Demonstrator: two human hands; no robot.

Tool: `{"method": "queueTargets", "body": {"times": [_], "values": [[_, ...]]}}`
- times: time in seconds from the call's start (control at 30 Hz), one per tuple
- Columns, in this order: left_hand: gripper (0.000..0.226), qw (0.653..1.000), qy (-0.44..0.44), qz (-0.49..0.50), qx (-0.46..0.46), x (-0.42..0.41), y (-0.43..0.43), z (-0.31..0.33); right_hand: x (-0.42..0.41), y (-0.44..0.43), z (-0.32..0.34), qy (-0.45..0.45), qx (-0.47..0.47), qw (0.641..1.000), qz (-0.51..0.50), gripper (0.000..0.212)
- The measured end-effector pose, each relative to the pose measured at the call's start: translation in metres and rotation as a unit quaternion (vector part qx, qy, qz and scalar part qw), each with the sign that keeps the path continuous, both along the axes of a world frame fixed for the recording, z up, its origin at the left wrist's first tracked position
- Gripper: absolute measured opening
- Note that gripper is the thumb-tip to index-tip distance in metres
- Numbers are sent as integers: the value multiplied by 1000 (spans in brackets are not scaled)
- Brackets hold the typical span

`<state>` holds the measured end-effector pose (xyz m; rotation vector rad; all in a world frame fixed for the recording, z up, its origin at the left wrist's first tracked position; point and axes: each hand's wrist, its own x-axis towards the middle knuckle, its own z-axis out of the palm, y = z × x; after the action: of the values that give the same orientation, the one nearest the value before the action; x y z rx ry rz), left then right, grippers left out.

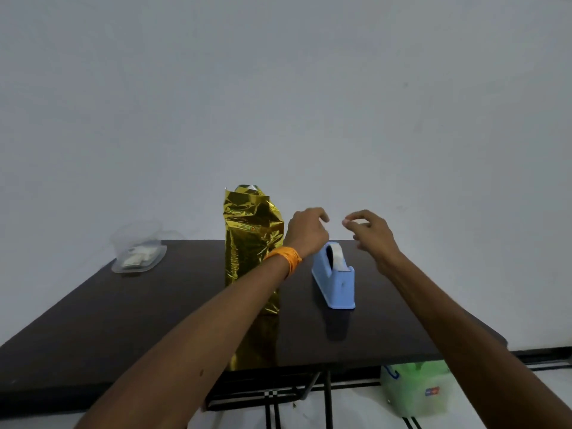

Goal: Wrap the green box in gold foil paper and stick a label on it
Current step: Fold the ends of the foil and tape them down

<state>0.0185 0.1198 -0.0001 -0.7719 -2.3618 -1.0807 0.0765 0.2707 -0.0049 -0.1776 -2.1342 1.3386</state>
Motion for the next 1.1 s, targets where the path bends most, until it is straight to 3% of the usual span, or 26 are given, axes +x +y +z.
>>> {"method": "queueTargets", "body": {"times": [0.2, 0.33, 0.43, 0.53, 0.63, 0.8, 0.87, 1.07, 1.1], "values": [[19, 989, -5, -33, 144, 13, -41, 68, -25, -57, 25, 46, -41, 992, 110, 19], [19, 988, 66, -10, 137, 9, -86, 96, -34, -90, 33, 56, 21, 982, 180, 27], [28, 993, 79, 6, 84, 3, -124, 103, -44, -104, 35, 53, 72, 975, 205, 31], [48, 999, 31, -16, -29, -3, -154, 100, -49, -117, 36, 48, 103, 968, 223, 35], [60, 987, -5, -24, -158, -12, -171, 92, -52, -128, 31, 58, 118, 964, 231, 37], [69, 967, 8, 6, -254, -24, -181, 87, -57, -125, 14, 92, 97, 969, 207, 35], [63, 960, 41, 30, -274, -30, -183, 88, -58, -125, 11, 93, 96, 969, 205, 35], [5, 975, 76, 28, -207, -35, -180, 99, -60, -125, 6, 90, 104, 971, 197, 36], [8, 980, 71, 23, -186, -33, -179, 101, -62, -124, 4, 91, 104, 971, 194, 36]]}}
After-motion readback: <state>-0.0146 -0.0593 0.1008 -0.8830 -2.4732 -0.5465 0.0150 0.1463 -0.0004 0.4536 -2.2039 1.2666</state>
